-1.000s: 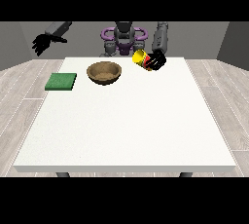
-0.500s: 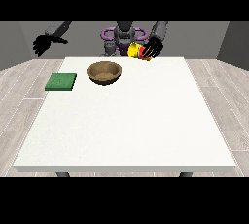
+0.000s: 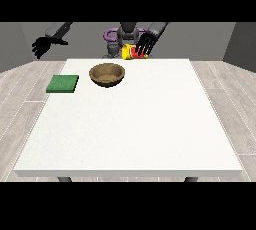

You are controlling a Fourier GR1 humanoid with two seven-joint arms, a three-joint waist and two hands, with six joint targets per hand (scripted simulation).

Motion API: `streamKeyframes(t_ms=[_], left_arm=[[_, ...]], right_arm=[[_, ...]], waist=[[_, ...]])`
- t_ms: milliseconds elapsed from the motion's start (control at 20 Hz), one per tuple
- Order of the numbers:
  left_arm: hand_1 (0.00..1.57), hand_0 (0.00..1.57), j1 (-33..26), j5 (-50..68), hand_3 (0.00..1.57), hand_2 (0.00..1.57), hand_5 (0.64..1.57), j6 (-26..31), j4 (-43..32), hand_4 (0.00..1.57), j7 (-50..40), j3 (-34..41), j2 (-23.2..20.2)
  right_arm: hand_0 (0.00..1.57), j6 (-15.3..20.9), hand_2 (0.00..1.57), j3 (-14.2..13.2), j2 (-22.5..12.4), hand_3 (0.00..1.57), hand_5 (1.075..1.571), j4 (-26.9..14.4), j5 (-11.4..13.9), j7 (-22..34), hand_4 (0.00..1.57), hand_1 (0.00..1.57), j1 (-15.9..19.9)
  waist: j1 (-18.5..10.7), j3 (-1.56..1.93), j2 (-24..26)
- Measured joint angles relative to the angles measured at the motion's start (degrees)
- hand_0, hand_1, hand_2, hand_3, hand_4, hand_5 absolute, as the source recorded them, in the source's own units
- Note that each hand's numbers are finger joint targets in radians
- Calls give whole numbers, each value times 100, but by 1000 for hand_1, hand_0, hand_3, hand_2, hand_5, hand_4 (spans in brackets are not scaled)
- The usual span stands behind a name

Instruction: Pick the cup and pour the ball into the bowl, then pick the bowl and place it on the pad

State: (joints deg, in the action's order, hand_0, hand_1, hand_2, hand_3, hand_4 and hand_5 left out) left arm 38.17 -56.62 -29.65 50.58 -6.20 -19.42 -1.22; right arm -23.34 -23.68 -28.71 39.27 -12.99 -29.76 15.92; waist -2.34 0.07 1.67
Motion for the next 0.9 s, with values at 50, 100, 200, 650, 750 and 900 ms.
streamKeyframes(t_ms=[50, 100, 200, 650, 750, 900], left_arm=[[682, 682, 68, -150, 1534, 1571, 1571, 26, 17, 891, -203, -133, 25], [583, 583, 145, -292, 1536, 1571, 1571, 103, 22, 881, -375, -223, 46], [531, 531, 141, -526, 1571, 1571, 1569, 132, -19, 930, -649, -415, 75], [282, 282, 567, -1624, 1571, 1571, 1570, 528, 265, 863, -1640, -1408, 118], [288, 288, 560, -1764, 1571, 1571, 1562, 727, 370, 898, -1735, -1603, 118], [318, 318, 593, -2056, 1571, 1571, 1534, 881, 326, 955, -1946, -1921, 120]], right_arm=[[0, -35, 0, 4, -26, 0, 1551, -42, -3, 17, 0, 0, 54], [0, -49, 0, 5, -41, 0, 1548, -73, -10, 43, 0, 0, 103], [0, 54, 0, 99, 19, 29, 1533, 8, 34, 213, 0, 0, 254], [0, 443, 0, 206, 52, 297, 1528, -155, 196, 282, 0, 0, 946], [0, 485, 0, 253, 141, 264, 1527, -194, 221, 272, 0, 0, 989], [0, 492, 0, 318, 228, 255, 1526, -174, 220, 340, 0, 0, 1213]], waist=[[38, 1, -14], [59, 0, -8], [176, -3, 21], [122, -3, -371], [135, -3, -344], [289, -3, -481]])
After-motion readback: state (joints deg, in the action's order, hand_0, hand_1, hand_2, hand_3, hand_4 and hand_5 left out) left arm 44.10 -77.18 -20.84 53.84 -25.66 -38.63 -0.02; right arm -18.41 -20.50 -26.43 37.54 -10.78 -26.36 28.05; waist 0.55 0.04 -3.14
